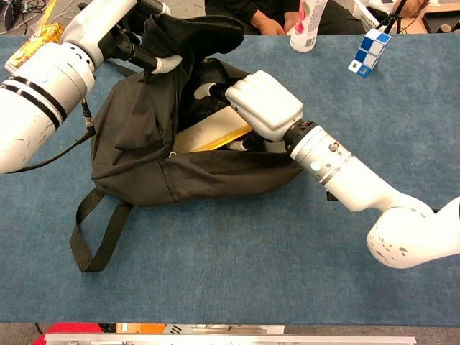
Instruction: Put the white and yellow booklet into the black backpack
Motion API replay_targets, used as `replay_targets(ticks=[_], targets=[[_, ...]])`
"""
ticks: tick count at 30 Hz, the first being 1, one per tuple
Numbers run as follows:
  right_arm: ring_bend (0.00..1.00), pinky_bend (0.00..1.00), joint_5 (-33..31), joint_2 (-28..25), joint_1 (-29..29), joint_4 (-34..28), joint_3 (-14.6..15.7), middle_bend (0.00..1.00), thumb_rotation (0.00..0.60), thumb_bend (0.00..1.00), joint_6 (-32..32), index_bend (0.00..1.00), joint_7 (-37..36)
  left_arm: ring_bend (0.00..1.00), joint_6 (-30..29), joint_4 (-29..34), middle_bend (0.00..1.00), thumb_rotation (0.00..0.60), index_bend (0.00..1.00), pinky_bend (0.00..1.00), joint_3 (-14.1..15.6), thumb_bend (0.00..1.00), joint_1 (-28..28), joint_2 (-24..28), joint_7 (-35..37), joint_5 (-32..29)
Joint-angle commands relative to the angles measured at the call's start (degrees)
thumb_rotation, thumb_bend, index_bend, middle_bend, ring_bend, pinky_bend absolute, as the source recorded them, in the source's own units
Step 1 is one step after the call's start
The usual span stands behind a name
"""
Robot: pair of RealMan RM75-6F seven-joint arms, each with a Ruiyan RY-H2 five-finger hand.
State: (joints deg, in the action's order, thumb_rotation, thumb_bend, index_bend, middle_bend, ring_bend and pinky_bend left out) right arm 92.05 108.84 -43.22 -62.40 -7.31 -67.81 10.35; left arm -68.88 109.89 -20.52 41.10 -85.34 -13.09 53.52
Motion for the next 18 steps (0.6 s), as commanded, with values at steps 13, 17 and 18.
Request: replay_targets(ticks=[13,17,18], targets=[[0.32,0.52,-1.83,-12.27,3.4,-16.32,1.84,0.37,0.6,0.1,0.95,0.19,3.37,0.79,0.4,-0.47,0.8,0.6,0.74,1.0,0.48,0.36,-0.24,1.21,0.61,-0.43],[0.32,0.52,-1.35,-15.53,4.54,-19.56,2.63,0.37,0.6,0.1,0.1,0.19,3.07,0.79,0.53,-0.53,0.8,0.6,0.74,1.0,0.59,0.36,-0.37,1.55,0.92,-0.5],[0.32,0.52,-1.18,-16.68,4.99,-20.48,2.98,0.37,0.6,0.1,-0.2,0.2,3.19,0.79,0.51,-0.55,0.8,0.6,0.74,1.0,0.6,0.36,-0.4,1.66,0.96,-0.49]])
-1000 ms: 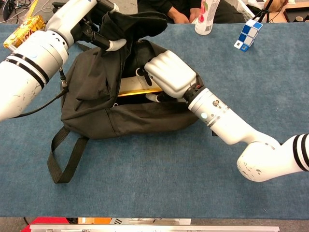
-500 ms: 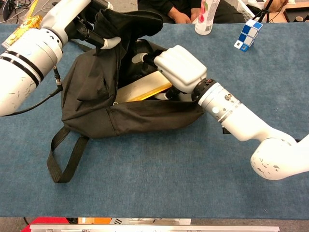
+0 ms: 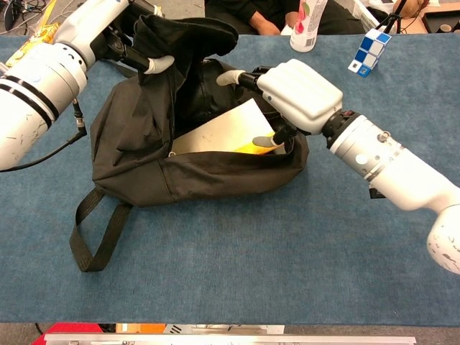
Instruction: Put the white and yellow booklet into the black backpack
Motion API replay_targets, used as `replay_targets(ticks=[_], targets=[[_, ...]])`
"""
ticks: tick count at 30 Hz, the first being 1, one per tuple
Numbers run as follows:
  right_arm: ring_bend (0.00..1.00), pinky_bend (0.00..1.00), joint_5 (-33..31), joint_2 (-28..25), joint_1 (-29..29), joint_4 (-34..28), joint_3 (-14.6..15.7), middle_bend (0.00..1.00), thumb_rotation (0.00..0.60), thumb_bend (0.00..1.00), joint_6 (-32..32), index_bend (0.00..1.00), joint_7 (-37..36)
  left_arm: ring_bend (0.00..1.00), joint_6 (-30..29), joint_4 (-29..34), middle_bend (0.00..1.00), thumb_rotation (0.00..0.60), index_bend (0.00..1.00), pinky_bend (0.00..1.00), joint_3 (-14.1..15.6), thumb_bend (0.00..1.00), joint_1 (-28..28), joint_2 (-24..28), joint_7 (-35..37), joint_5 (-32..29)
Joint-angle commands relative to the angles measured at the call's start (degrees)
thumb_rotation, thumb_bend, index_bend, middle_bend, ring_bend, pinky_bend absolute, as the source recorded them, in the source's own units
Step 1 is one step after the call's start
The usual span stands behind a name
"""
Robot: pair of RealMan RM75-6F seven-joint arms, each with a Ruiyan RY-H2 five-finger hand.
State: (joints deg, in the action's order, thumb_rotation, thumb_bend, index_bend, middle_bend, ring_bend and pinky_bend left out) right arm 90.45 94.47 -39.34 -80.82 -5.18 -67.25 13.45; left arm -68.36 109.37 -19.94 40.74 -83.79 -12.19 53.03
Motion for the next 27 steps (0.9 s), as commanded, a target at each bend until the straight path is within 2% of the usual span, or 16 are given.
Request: replay_targets(ticks=[1,5,8,13,16,18,20,21,27], targets=[[0.32,0.52,0.61,-3.21,1.43,-2.68,1.17,0.38,0.6,0.1,-0.94,0.21,0.36,0.79,0.01,-0.06,0.8,0.6,0.74,1.0,0.06,0.36,-0.06,0.19,0.07,0.02],[0.32,0.52,1.76,-7.29,3.13,-5.27,2.3,0.39,0.6,0.1,-2.82,0.26,0.5,0.79,0.86,0.19,0.8,0.6,0.71,0.99,0.55,0.36,-0.14,0.84,0.28,-0.16],[0.33,0.52,2.43,-11.3,4.92,-7.16,2.92,0.42,0.6,0.1,-4.96,0.29,0.68,0.73,4.13,1.36,0.77,0.6,0.6,0.94,1.55,0.35,-0.08,2.79,1.29,-0.46],[0.36,0.53,2.37,-17.21,7.73,-9.68,3.56,0.44,0.6,0.1,-7.58,0.32,1.0,0.52,8.52,2.66,0.58,0.6,0.33,0.66,3.11,0.3,0.38,5.92,1.78,-0.36],[0.36,0.54,2.06,-19.89,9.14,-10.66,3.37,0.45,0.6,0.1,-9.06,0.32,0.5,0.38,12.43,4.02,0.44,0.598,0.22,0.52,4.07,0.25,1.15,8.15,2.29,-1.13],[0.37,0.54,1.65,-21.42,10.09,-11.07,3.18,0.45,0.6,0.1,-9.94,0.33,-0.21,0.3,15.12,5.61,0.35,0.547,0.15,0.44,4.58,0.23,1.61,10.25,2.91,-1.27],[0.37,0.54,1.28,-22.54,10.85,-11.28,2.92,0.45,0.6,0.1,-10.59,0.33,-0.6,0.26,16.38,6.84,0.31,0.444,0.12,0.41,5.14,0.22,1.79,11.47,3.31,-0.37],[0.37,0.54,1.11,-22.86,11.15,-11.28,2.78,0.45,0.6,0.1,-10.85,0.33,-0.62,0.26,16.74,7.29,0.3,0.42,0.12,0.4,5.37,0.22,1.87,11.83,3.42,-0.08],[0.37,0.54,0.29,-24.25,12.57,-11.36,2.11,0.45,0.6,0.1,-11.6,0.33,-1.22,0.24,16.33,8.54,0.27,0.404,0.1,0.36,6.16,0.22,2.24,12.56,3.48,1.11]])
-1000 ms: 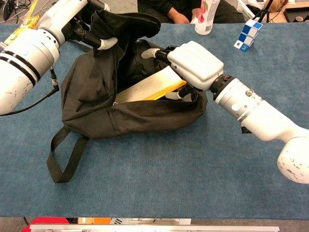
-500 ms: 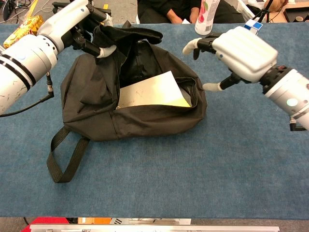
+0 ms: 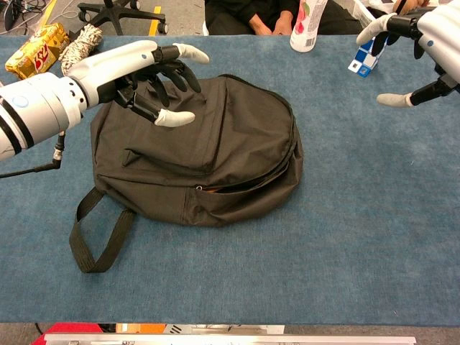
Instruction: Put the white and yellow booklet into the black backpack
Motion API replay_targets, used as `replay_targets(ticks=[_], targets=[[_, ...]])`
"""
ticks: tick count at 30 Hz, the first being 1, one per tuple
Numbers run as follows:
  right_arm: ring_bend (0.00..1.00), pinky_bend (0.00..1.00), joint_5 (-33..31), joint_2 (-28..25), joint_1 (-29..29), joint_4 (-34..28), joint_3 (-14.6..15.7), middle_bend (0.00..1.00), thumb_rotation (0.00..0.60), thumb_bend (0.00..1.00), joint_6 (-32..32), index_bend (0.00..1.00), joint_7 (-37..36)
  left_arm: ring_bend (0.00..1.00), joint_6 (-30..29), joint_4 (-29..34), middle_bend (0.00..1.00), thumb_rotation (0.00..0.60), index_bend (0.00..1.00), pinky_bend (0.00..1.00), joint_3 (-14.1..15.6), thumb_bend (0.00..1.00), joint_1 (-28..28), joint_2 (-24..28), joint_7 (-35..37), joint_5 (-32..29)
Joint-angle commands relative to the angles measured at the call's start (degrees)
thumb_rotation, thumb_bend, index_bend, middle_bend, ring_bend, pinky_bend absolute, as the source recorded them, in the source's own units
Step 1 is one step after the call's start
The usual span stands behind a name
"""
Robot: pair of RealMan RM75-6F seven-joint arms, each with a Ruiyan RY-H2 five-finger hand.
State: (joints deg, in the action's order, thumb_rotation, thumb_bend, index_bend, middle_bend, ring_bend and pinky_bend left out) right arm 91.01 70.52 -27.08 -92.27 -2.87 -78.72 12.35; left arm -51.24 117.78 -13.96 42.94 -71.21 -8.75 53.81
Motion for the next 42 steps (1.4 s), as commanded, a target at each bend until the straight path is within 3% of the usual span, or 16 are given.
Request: replay_targets(ticks=[1,4,6,14,26,36,42], targets=[[0.37,0.54,-0.5,-0.52,0.52,0.16,-0.26,0.45,0.6,0.1,-0.1,0.33,-0.11,0.24,-1.22,0.12,0.27,0.421,0.1,0.36,0.26,0.22,-0.05,-0.01,0.05,0.31],[0.37,0.54,-1.18,-1.36,1.21,0.42,-0.18,0.45,0.6,0.1,0.29,0.33,0.22,0.24,-2.78,-0.47,0.27,0.559,0.1,0.36,0.63,0.22,-0.73,0.45,0.35,0.31],[0.37,0.54,-1.87,-2.07,1.74,0.47,0.02,0.45,0.6,0.1,0.82,0.33,0.78,0.24,-4.62,-1.35,0.27,0.599,0.11,0.36,0.89,0.22,-1.76,0.54,0.96,0.54],[0.4,0.54,-5.5,-5.43,4.79,0.49,0.85,0.51,0.6,0.14,1.98,0.43,0.55,0.25,-12.8,-7.49,0.29,0.6,0.18,0.36,3.4,0.22,-7.75,0.76,3.76,5.74],[0.42,0.54,-5.25,-7.32,13.13,4.16,3.57,0.53,0.6,0.17,-4.46,0.47,-3.45,0.25,-29.67,-21.1,0.31,0.6,0.26,0.36,12.82,0.22,-21.13,-1.16,4.48,20.84],[0.42,0.54,-5.99,-7.55,19.13,4.65,4.26,0.53,0.6,0.17,-9.1,0.49,-5.38,0.25,-39.95,-24.76,0.33,0.6,0.3,0.36,17.78,0.22,-30.97,0.32,8.94,29.09],[0.42,0.54,-5.09,-6.9,19.62,5.15,3.84,0.53,0.6,0.17,-9.16,0.49,-6.21,0.25,-41.58,-24.92,0.33,0.6,0.31,0.36,18.21,0.22,-33.25,0.39,8.47,31.0]])
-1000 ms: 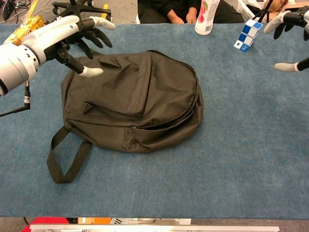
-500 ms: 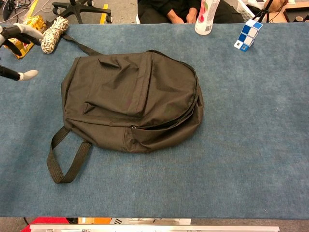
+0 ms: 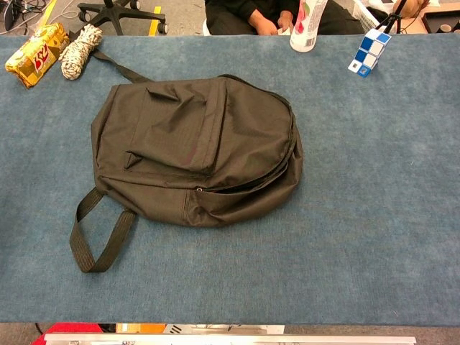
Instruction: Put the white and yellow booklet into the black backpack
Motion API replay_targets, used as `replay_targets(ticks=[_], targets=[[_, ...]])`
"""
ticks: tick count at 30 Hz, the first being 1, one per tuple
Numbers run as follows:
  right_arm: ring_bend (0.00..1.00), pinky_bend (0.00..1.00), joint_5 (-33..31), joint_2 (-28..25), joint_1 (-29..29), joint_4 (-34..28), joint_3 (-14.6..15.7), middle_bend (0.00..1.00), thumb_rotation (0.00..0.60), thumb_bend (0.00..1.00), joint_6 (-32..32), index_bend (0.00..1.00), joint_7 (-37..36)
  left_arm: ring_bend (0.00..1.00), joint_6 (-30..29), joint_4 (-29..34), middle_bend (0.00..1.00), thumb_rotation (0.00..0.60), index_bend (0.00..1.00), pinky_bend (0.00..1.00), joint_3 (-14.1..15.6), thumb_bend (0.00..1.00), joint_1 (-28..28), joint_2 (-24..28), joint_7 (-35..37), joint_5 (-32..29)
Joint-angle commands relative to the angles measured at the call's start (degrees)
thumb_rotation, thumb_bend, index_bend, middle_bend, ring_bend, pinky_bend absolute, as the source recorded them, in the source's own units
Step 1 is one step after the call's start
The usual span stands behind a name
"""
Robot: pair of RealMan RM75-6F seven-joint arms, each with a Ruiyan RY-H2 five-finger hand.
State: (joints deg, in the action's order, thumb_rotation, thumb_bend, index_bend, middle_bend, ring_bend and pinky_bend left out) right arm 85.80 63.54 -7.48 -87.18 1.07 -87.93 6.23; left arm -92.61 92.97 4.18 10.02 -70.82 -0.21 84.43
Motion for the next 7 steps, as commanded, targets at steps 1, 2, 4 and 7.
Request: replay_targets(ticks=[1,2,4,7], targets=[[0.42,0.54,0.33,0.19,-0.01,0.12,-0.22,0.54,0.6,0.17,0.09,0.49,-0.23,0.25,-0.12,-0.13,0.33,0.6,0.32,0.36,0.01,0.22,-0.51,0.01,-0.11,0.51],[0.42,0.54,0.54,0.33,-0.07,0.22,-0.37,0.54,0.6,0.17,0.23,0.49,-0.3,0.25,0.2,-0.11,0.33,0.6,0.32,0.36,-0.07,0.22,-0.66,0.11,-0.12,0.55],[0.42,0.54,0.88,0.66,-0.31,0.28,-0.69,0.54,0.6,0.17,0.61,0.5,-0.28,0.25,0.54,0.2,0.33,0.6,0.32,0.36,-0.41,0.22,-0.99,0.31,-0.32,0.38],[0.43,0.54,1.23,1.25,-0.44,0.5,-0.96,0.54,0.6,0.17,1.08,0.5,-0.46,0.25,1.31,0.69,0.33,0.6,0.32,0.36,-0.79,0.22,-1.29,0.48,-0.78,0.18]])
